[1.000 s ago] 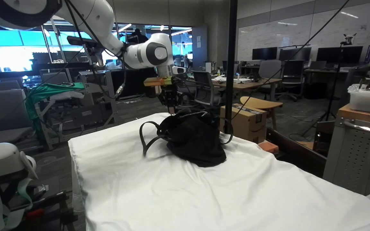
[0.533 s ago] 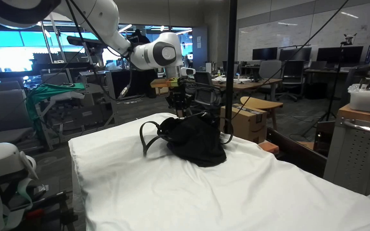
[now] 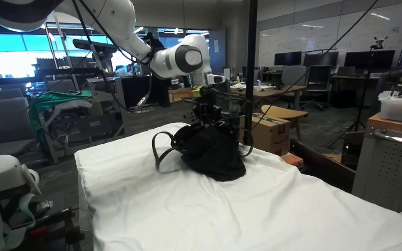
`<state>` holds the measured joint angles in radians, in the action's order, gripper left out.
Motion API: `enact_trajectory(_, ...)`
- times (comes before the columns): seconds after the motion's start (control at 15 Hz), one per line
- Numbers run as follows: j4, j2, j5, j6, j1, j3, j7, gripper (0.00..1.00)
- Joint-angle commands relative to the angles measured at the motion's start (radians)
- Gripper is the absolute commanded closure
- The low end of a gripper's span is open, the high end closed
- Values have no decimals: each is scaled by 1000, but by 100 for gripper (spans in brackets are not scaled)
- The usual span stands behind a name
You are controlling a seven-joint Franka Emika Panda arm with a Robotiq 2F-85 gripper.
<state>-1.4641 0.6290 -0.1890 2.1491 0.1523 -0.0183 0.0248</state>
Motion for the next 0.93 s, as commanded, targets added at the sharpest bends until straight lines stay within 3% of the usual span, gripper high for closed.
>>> enact_trajectory(0.0,13,9,-15,23,11,30,85,49)
enact_trajectory(0.07,13,11,-9,22,9,31,100,34)
enact_trajectory(0.4,0,3,-5,34,10,38,160,3)
enact_trajectory(0.87,-124,-99,44,26,-5,19,183,0)
